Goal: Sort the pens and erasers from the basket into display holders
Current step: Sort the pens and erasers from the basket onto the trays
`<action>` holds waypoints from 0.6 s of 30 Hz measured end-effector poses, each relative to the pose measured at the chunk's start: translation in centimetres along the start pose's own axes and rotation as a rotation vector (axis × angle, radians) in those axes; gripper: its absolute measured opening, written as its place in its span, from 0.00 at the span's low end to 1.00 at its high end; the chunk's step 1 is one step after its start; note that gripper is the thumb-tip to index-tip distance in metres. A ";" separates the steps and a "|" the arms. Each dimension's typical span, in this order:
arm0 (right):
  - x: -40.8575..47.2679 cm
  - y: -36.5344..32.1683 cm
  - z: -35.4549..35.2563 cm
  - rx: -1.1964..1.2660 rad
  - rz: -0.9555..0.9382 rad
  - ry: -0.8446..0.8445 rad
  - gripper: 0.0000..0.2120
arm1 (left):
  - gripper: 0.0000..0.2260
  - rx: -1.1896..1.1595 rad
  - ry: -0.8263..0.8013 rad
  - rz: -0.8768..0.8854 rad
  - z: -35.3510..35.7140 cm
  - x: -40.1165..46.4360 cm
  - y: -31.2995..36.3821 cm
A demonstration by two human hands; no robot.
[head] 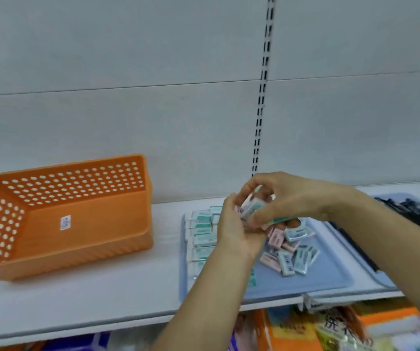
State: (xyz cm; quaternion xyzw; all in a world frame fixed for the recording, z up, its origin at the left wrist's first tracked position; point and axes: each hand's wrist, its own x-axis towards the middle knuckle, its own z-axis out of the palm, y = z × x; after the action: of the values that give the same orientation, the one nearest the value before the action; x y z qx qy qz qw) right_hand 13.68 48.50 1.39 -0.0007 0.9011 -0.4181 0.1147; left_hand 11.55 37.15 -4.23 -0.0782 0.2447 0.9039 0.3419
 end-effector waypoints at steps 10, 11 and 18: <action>-0.3 5.8 -2.3 0.235 -0.029 0.286 0.14 | 0.18 -0.310 0.107 0.089 0.7 3.3 -6.3; -0.3 6.1 -2.2 0.281 -0.024 0.314 0.16 | 0.17 -0.317 0.118 0.087 0.7 3.4 -6.4; 0.1 6.7 -1.8 0.644 -0.071 0.496 0.19 | 0.11 -0.261 0.174 0.134 1.7 3.9 -6.9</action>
State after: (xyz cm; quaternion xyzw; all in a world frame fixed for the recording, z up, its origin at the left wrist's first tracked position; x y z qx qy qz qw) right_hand 13.87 54.21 -2.53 0.1048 0.7238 -0.6703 -0.1262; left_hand 13.20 44.74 -6.64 -0.1837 0.1585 0.9386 0.2452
